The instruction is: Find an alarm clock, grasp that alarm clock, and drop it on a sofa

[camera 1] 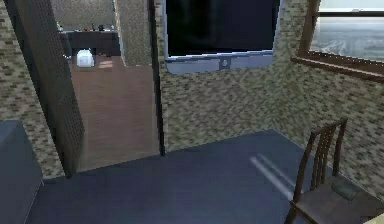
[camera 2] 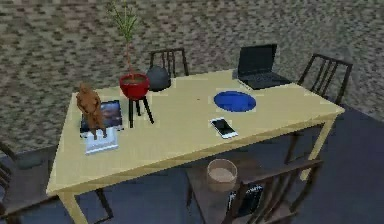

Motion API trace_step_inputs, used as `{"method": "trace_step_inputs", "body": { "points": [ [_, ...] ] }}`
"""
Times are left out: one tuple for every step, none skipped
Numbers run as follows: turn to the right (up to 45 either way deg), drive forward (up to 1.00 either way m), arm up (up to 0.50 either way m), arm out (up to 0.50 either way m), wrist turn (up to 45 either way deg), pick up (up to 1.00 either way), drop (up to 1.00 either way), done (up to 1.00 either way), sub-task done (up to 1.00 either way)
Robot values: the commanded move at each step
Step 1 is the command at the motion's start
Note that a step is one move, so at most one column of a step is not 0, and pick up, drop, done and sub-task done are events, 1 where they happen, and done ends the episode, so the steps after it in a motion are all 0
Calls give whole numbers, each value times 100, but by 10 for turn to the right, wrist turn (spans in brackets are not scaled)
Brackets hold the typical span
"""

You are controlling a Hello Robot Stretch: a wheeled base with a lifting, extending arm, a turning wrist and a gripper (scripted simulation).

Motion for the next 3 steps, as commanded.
{"method": "trace_step_inputs", "body": {
  "points": [
    [-150, 0, 0, 0, 0, 0, 0, 0, 0],
    [0, 30, 0, 0, 0, 0, 0, 0, 0],
    [-60, 0, 0, 0, 0, 0, 0, 0, 0]
  ]
}}
